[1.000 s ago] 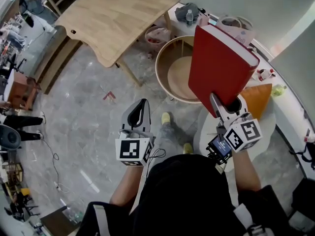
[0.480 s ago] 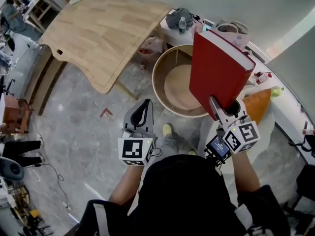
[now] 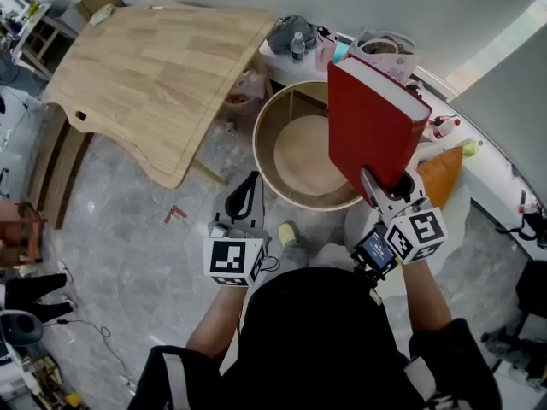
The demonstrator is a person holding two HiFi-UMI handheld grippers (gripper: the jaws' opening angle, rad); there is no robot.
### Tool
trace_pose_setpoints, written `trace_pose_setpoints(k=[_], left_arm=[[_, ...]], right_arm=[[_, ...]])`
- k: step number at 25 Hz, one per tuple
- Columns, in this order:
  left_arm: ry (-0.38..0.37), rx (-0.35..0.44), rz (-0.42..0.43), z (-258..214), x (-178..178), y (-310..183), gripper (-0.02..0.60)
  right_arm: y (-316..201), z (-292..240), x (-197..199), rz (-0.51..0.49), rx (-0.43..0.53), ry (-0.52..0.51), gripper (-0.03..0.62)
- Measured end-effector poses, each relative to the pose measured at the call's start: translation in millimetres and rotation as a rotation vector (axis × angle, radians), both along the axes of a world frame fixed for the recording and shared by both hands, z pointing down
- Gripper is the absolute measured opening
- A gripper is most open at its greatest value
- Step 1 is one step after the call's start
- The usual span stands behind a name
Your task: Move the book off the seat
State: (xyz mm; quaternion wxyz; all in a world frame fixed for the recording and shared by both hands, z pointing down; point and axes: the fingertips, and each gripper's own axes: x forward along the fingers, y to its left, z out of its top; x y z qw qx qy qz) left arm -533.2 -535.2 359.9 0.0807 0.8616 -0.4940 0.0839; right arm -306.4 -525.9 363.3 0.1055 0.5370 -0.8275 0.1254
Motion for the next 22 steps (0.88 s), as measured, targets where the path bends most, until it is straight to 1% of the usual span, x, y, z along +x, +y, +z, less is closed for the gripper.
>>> trace_pose_setpoints(k=[4,7,10,13,20,22], left_arm=[[0.007,-0.01,0.02,6.8,-1.7,-11.4,0.009],[0.003,-0.028,0.045,14.8,3.0,-17.9,0.009],[-0.012,-0.056,0.068,29.6,10.2,-26.3,0.009],[-0.029,-0.091,0.078,45.0,16.2,-35.2,0.009],[-0.084,-0.182,0.076,83.0,14.3,-49.9,0.009],[-0.099,-0.214,0.073,98.4,14.1,-52.2,0.009]], right_arm=[[-11.3,12.5,-3.1,-0.009,-0.015,0.065,0.241],[-21.0,31.4,-1.1,-0.028,-0.036,0.143,0.241],[-30.8,61.9,3.2,-0.057,-0.068,0.234,0.241],[-40.9,103.1,8.4,-0.088,-0.128,0.308,0.241],[-69.1,198.2,-0.9,-0.204,-0.296,0.326,0.241],[-75.9,227.7,-5.6,-0.228,-0.344,0.312,0.241]])
